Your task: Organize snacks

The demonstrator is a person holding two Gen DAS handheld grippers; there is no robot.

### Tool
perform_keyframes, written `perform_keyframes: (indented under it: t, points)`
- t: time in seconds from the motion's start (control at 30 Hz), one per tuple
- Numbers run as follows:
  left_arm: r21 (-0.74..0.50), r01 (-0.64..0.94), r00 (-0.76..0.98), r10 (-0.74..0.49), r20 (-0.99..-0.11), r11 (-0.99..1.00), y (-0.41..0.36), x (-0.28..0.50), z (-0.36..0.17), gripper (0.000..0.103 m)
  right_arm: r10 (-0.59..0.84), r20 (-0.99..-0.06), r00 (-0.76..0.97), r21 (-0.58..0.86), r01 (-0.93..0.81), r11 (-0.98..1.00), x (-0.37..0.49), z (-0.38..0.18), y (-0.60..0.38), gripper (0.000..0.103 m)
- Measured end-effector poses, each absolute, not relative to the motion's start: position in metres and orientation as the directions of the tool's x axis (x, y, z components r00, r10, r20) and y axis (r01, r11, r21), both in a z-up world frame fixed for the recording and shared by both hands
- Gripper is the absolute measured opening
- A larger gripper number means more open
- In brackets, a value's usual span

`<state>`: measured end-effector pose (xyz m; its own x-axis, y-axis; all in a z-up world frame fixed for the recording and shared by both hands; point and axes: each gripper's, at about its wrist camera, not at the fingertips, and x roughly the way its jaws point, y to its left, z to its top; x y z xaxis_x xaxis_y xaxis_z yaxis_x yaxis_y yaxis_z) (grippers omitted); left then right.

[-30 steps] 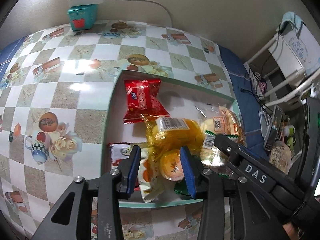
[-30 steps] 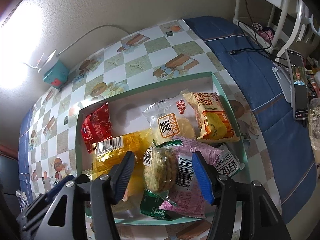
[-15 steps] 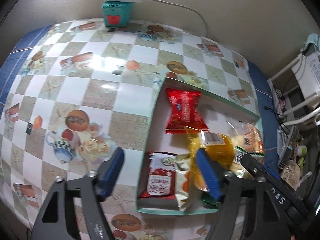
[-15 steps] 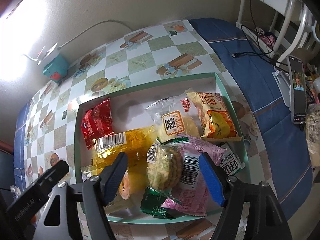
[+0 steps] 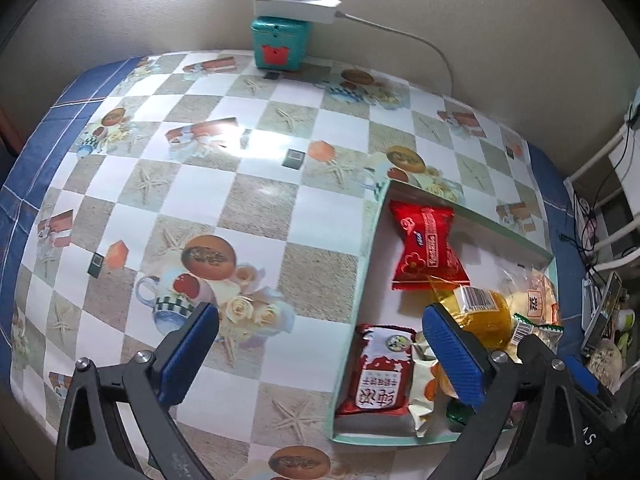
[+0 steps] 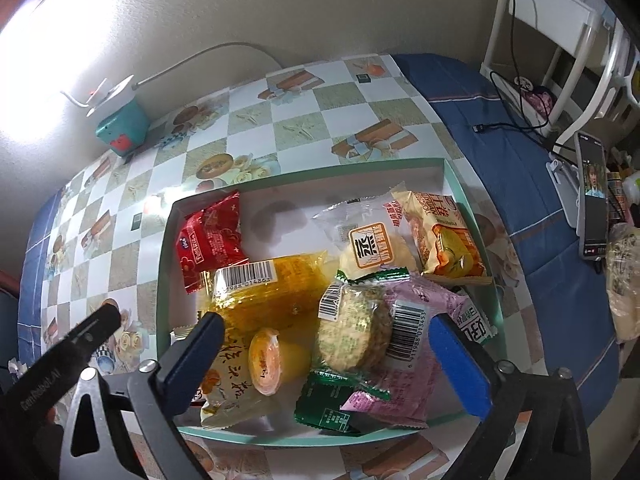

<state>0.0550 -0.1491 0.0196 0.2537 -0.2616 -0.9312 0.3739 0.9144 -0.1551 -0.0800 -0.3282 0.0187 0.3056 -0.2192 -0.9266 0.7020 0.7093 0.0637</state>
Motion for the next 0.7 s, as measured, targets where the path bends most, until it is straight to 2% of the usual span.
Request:
perform_keyframes:
  t: [0.43,0.7]
  points:
    - [-0.161,0.353,0.240,-0.255,-0.937,0.922,-0.120,0.051,0.022,0.102,-0.226,-0.909,0.351,0.097,0.704,0.703,-0.092,0.027,-0.299,0.103]
    - [-0.102,0.346,0.271,-0.203,-0.941,0.933,-0.099,0.029,0.033,0.102,-0.245,-0.897,0.367,0.076,0.674,0.735,-0.105,0.033,-0.269,0.103]
